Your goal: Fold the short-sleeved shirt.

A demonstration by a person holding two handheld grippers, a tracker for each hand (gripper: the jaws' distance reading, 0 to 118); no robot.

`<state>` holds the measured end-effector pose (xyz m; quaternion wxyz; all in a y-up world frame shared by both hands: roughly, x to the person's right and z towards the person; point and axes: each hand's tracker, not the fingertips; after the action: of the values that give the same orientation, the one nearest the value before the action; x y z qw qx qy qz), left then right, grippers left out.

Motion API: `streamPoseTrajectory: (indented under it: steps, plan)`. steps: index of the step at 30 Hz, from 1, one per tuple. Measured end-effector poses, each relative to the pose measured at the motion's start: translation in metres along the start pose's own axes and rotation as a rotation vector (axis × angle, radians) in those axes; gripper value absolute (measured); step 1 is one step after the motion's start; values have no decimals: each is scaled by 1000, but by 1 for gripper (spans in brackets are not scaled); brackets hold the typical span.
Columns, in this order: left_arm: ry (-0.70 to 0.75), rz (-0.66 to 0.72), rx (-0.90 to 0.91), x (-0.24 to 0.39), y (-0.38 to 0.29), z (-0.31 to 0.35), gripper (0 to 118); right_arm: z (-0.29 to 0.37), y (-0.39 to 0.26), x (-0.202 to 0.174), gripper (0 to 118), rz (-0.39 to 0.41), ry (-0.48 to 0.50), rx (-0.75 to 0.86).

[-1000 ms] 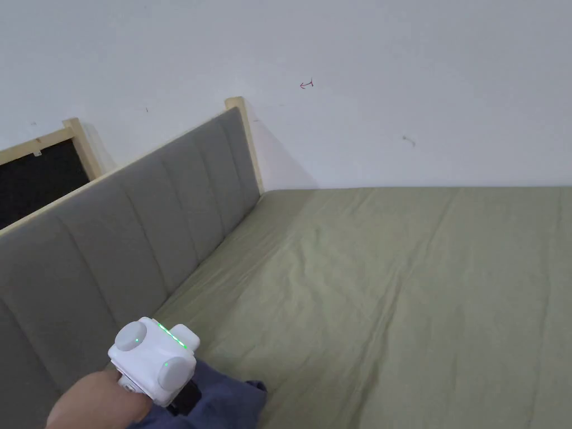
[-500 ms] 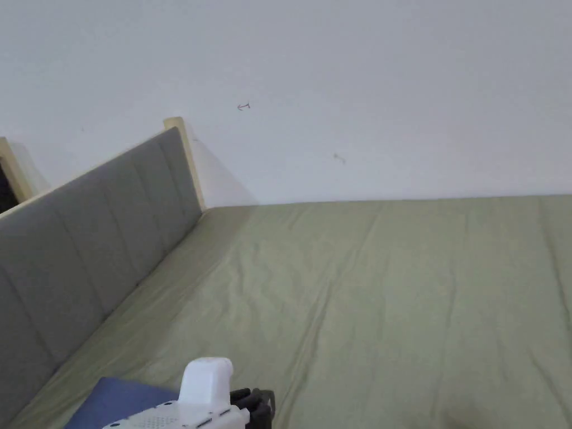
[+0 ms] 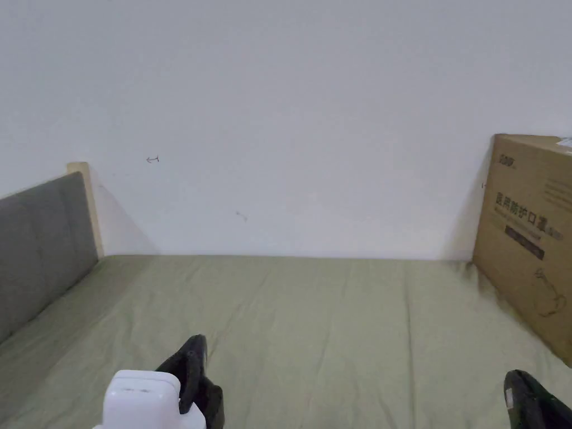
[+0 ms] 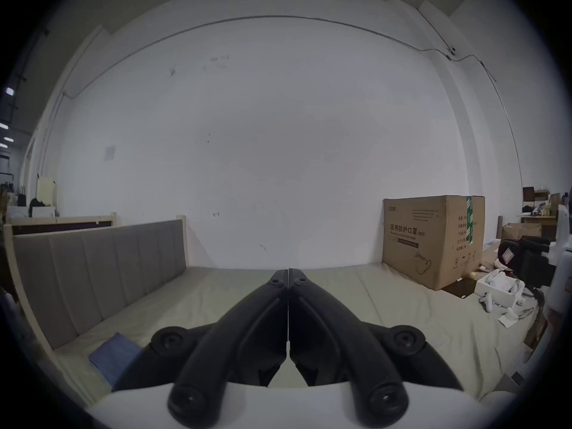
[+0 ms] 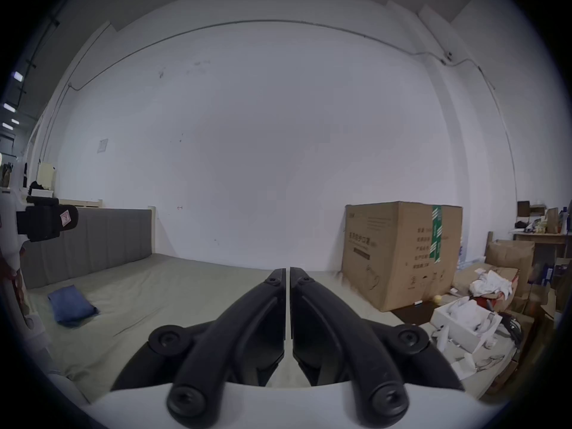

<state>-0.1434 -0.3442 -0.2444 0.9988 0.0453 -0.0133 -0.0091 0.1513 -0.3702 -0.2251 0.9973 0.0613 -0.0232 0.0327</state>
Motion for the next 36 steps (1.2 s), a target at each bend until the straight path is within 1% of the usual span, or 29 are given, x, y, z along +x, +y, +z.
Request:
streamPoseTrajectory:
  steps: [2, 5, 7, 8, 9, 10, 11, 12, 13, 14, 15, 16, 17, 21, 23, 26, 29, 32, 36]
  plan:
    - [15, -34, 15, 8, -2, 5, 0, 3, -2, -4, 2, 20, -33, -37]
    - [16, -53, 18, 12, -4, 10, 0, 9, -6, -1, 2, 3, 4, -45]
    - [3, -47, 20, 13, -4, 11, 0, 13, -5, -1, 4, 8, 3, -46]
    - [1, -43, 18, 12, -4, 10, 2, 14, -4, 0, 15, 11, -2, -42]
    - [2, -40, 17, 12, -4, 10, 11, 14, -3, 0, 35, 16, -5, -38]
    - [4, -35, 15, 11, -3, 10, 23, 14, -1, 0, 63, 20, -1, -39]
    - [0, -25, 13, 9, -2, 10, 48, 13, 0, 0, 104, 28, 1, -44]
    - [-4, -5, 10, 7, -1, 10, 71, 8, 1, 0, 118, 38, -3, -69]
    - [-6, 12, 0, 5, 0, 9, 79, 4, 1, 0, 118, 43, -5, -107]
    - [-12, 26, -12, 3, -1, 8, 86, 3, 0, -1, 118, 39, -1, -111]
    - [-19, 32, -26, 2, -1, 6, 93, 7, -2, -1, 118, 41, -19, -89]
    - [-19, 36, -31, 0, -2, 6, 108, 6, -1, -2, 118, 35, -15, -84]
    - [-19, 36, -23, 0, -4, 7, 115, 6, -2, -3, 118, 36, -23, -84]
    - [-8, -31, -14, 1, -5, 6, 115, 5, -3, -2, 118, 3, -28, -95]
    - [-8, -35, -10, 1, -5, 7, 115, 5, -5, -3, 118, -5, -26, -107]
    - [5, -22, 8, 0, -3, 6, 116, 2, -7, -5, 118, 2, -28, -113]
    - [20, -41, 22, -2, -1, 6, 116, 0, -7, -8, 118, 11, -21, -118]
    - [-21, -51, 33, -7, 1, 4, 116, -2, -7, -11, 118, 20, -7, -120]
    - [-45, -43, -17, -11, 0, 0, 116, -5, -7, -16, 118, 34, 5, -127]
